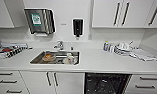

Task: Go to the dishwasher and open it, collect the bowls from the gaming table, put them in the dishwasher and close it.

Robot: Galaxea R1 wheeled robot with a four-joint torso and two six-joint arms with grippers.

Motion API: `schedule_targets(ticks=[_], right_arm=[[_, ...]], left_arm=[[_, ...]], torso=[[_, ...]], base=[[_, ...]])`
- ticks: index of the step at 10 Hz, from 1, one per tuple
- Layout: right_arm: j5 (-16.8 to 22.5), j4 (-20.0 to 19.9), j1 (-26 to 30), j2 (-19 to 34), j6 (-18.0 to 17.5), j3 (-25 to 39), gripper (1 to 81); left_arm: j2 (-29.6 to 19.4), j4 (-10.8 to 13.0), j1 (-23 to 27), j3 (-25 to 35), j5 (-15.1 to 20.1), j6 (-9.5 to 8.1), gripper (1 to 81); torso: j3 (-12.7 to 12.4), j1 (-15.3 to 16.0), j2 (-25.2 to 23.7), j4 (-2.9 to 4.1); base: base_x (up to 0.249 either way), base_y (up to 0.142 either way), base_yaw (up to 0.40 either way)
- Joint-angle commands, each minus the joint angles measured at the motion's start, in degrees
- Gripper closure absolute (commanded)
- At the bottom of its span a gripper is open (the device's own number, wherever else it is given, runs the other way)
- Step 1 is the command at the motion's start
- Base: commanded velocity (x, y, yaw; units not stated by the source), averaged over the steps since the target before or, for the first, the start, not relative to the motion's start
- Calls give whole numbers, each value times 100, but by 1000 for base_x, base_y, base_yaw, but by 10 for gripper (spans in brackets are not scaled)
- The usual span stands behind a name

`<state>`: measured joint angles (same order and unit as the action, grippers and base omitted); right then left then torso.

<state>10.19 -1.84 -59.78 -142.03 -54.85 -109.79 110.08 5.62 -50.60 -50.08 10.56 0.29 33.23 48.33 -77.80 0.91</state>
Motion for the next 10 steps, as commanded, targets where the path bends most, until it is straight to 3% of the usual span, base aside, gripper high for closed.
schedule_targets(ticks=[1, 4, 6, 8, 10], right_arm=[[589, 131, 234, -2, 18, -145, 10], [589, 140, 137, -170, 105, -401, 10], [528, 149, 32, -179, 421, -507, 10], [354, 149, -170, -179, 1270, -516, 10], [-17, 149, -538, -205, 2328, -560, 10]], left_arm=[[-170, 141, 319, 165, 113, 58, 10], [-74, 220, 55, -71, 96, 59, 10], [180, 211, -174, -518, 52, 50, 10], [531, 150, -542, -1202, 87, 41, 10], [1130, 132, -1129, -2400, 35, 23, 10]], torso=[[-2, 0, 0, 0], [0, 0, 0, 0], [-2, -9, -5, 0], [-2, -7, -5, 0], [-2, -7, -5, 0]], base=[[-92, 0, 0], [-62, 0, 0], [0, 0, 0], [0, 0, 0], [0, 0, 0]])
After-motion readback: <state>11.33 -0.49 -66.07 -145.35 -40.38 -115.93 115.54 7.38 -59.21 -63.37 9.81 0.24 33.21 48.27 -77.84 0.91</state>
